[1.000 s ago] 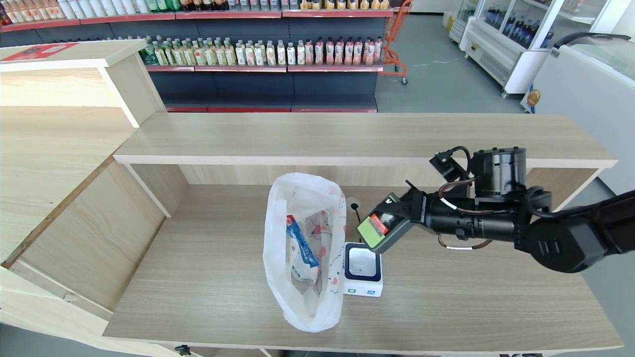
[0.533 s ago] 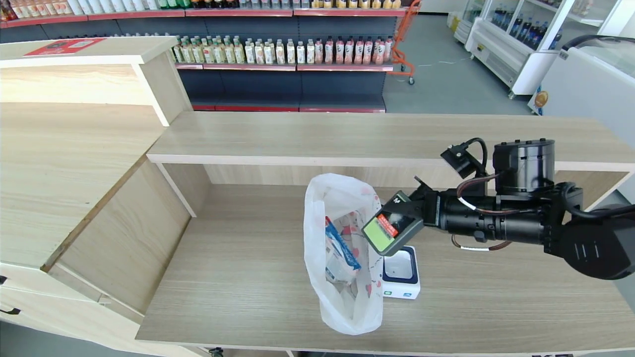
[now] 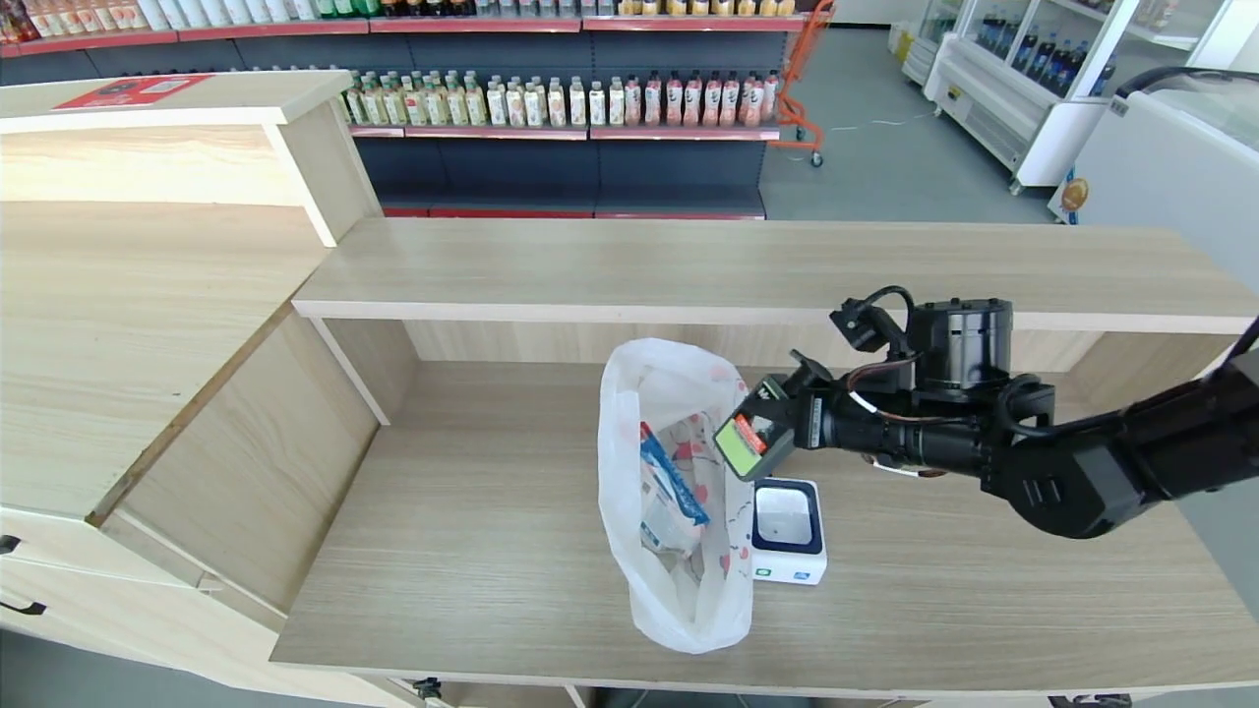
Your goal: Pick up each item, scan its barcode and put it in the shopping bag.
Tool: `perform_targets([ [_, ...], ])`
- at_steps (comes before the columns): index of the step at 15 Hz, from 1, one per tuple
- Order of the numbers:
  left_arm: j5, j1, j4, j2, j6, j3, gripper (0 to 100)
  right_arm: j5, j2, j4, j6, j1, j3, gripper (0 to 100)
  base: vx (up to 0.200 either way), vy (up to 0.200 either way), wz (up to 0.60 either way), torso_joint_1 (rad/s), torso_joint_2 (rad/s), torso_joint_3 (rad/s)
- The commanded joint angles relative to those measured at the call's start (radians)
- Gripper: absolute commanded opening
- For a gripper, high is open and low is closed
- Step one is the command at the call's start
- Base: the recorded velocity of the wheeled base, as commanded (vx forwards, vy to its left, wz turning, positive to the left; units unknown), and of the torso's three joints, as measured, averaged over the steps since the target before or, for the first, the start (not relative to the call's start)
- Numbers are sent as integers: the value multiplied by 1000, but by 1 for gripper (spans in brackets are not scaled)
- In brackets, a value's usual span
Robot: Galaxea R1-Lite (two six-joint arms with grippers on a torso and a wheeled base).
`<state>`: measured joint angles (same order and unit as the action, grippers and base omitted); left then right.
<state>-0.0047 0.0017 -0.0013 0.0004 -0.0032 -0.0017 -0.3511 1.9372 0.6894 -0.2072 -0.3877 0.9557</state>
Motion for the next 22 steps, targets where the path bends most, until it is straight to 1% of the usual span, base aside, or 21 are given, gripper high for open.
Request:
perform_targets([
  [1,0,0,0,0,-1,0,100,12,131,42,37,-16,60,0,0,0,0,0,0,0],
  [6,0,0,0,0,-1,0,100,11,269,50,246,-28,130,0,0,0,0,0,0,0],
  [10,-1,0,0,0,-1,0,100,11,339,56,275,-66,250,0,0,0,0,0,0,0],
  [13,0,0,0,0,0,0,100,11,368,58,324,-66,276,0,0,0,0,0,0,0],
  [14,0,0,0,0,0,0,100,9,367,58,316,-66,281,100,0,0,0,0,0,0],
  [15,0,0,0,0,-1,0,100,7,358,58,305,-65,276,100,0,0,0,0,0,0],
  [17,0,0,0,0,-1,0,100,6,321,56,230,-59,268,100,0,0,0,0,0,0],
  [18,0,0,0,0,0,0,100,1,262,50,131,-40,242,100,0,0,0,0,0,0],
  [20,0,0,0,0,-1,0,100,0,158,48,40,-8,159,100,0,0,0,0,0,0],
  [22,0,0,0,0,-1,0,100,0,52,47,-11,21,67,100,0,0,0,0,0,0],
])
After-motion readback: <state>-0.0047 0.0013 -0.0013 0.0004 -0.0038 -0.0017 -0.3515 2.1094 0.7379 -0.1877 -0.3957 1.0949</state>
